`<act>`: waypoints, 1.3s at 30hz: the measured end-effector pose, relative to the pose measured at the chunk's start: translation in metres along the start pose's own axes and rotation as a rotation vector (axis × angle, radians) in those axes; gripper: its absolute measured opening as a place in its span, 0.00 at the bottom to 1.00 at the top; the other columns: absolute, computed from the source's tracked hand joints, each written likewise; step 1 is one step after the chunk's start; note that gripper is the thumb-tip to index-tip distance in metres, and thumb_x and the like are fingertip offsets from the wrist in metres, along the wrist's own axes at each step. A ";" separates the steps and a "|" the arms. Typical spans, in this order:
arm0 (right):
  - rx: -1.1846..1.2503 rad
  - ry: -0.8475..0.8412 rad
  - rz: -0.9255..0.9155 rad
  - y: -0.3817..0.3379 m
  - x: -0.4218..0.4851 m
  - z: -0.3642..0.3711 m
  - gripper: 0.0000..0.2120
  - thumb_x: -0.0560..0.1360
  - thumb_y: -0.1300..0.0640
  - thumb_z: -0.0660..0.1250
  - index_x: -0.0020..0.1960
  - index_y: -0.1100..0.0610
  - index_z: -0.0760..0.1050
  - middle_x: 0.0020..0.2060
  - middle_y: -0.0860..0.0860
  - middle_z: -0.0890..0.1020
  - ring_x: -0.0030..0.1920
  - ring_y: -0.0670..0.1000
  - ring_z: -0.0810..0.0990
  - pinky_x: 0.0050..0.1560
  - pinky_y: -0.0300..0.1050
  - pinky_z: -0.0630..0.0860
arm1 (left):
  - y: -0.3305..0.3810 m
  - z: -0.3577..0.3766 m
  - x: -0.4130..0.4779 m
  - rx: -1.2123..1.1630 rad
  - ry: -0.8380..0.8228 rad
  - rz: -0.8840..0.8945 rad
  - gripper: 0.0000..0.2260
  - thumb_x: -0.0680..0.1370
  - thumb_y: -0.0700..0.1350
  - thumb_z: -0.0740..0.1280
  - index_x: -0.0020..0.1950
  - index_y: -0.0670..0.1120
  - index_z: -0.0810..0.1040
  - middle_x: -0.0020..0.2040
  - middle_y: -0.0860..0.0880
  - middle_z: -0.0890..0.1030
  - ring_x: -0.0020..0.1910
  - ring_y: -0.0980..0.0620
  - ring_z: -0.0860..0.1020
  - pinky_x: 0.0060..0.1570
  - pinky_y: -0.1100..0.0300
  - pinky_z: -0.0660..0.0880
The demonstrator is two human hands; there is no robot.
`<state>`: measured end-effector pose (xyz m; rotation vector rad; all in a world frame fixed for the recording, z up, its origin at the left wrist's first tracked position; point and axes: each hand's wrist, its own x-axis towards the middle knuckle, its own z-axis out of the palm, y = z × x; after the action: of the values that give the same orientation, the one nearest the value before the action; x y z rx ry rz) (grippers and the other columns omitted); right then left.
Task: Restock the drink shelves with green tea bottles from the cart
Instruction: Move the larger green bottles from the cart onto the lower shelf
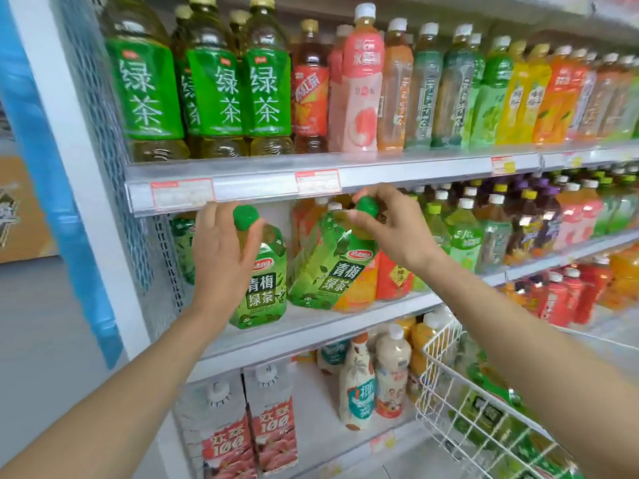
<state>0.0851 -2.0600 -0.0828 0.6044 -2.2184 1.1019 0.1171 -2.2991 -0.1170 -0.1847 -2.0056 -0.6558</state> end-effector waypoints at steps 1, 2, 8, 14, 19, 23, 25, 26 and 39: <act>-0.002 0.001 -0.012 0.003 0.002 0.015 0.13 0.72 0.52 0.71 0.53 0.57 0.77 0.42 0.54 0.81 0.41 0.54 0.80 0.48 0.56 0.79 | -0.008 -0.002 -0.001 0.020 0.002 -0.015 0.17 0.80 0.52 0.59 0.56 0.38 0.74 0.49 0.43 0.73 0.50 0.44 0.71 0.48 0.56 0.65; 0.008 -0.001 -0.030 0.005 0.004 0.029 0.13 0.72 0.53 0.71 0.53 0.57 0.77 0.43 0.54 0.81 0.42 0.54 0.79 0.48 0.55 0.78 | -0.016 -0.003 -0.002 0.048 0.001 -0.021 0.17 0.80 0.52 0.60 0.57 0.38 0.74 0.50 0.42 0.73 0.51 0.44 0.71 0.50 0.56 0.65; -0.055 -0.060 -0.055 0.010 0.026 0.091 0.12 0.74 0.56 0.71 0.55 0.60 0.76 0.49 0.53 0.79 0.50 0.53 0.76 0.52 0.46 0.72 | -0.053 0.004 -0.008 0.156 -0.057 -0.009 0.19 0.80 0.52 0.59 0.58 0.37 0.75 0.50 0.42 0.74 0.50 0.44 0.70 0.51 0.58 0.64; -0.088 -0.105 -0.046 0.015 0.040 0.119 0.13 0.73 0.55 0.71 0.56 0.58 0.77 0.53 0.54 0.81 0.53 0.53 0.78 0.52 0.43 0.72 | -0.081 0.021 -0.006 0.091 -0.145 -0.107 0.23 0.80 0.57 0.56 0.61 0.39 0.74 0.55 0.42 0.75 0.57 0.44 0.72 0.59 0.50 0.69; -0.034 -0.127 -0.013 0.014 0.049 0.132 0.15 0.73 0.55 0.72 0.58 0.58 0.77 0.51 0.52 0.80 0.47 0.48 0.75 0.46 0.38 0.69 | -0.093 0.032 0.003 0.086 -0.206 -0.150 0.25 0.80 0.59 0.54 0.61 0.40 0.75 0.55 0.44 0.75 0.57 0.46 0.72 0.61 0.48 0.71; 0.048 -0.151 -0.046 0.020 0.054 0.148 0.16 0.73 0.52 0.71 0.59 0.56 0.78 0.51 0.49 0.79 0.47 0.46 0.73 0.49 0.41 0.69 | -0.102 0.042 0.010 0.062 -0.188 -0.210 0.28 0.78 0.63 0.53 0.62 0.42 0.75 0.57 0.45 0.76 0.60 0.45 0.71 0.64 0.42 0.68; 0.059 -0.141 -0.058 0.028 0.053 0.153 0.19 0.73 0.49 0.70 0.62 0.53 0.76 0.55 0.50 0.79 0.53 0.49 0.73 0.55 0.46 0.72 | -0.101 0.044 0.009 0.053 -0.146 -0.242 0.29 0.78 0.64 0.54 0.63 0.42 0.75 0.57 0.45 0.76 0.60 0.45 0.71 0.64 0.43 0.68; 0.084 -0.147 -0.048 0.032 0.049 0.153 0.23 0.72 0.46 0.71 0.64 0.52 0.73 0.58 0.51 0.77 0.58 0.50 0.73 0.60 0.49 0.72 | -0.101 0.044 0.006 0.039 -0.118 -0.262 0.29 0.77 0.65 0.55 0.65 0.43 0.75 0.57 0.45 0.75 0.60 0.46 0.71 0.63 0.45 0.69; 0.048 -0.228 0.049 0.068 0.034 0.202 0.57 0.58 0.58 0.82 0.75 0.45 0.51 0.65 0.56 0.62 0.69 0.58 0.64 0.71 0.55 0.65 | -0.107 0.053 -0.071 -0.089 -0.087 -0.566 0.49 0.56 0.64 0.76 0.70 0.49 0.59 0.58 0.51 0.76 0.55 0.50 0.77 0.54 0.54 0.75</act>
<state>-0.0423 -2.1924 -0.1962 0.7321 -2.4177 1.1634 0.0710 -2.3523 -0.2373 0.3213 -2.1225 -1.1073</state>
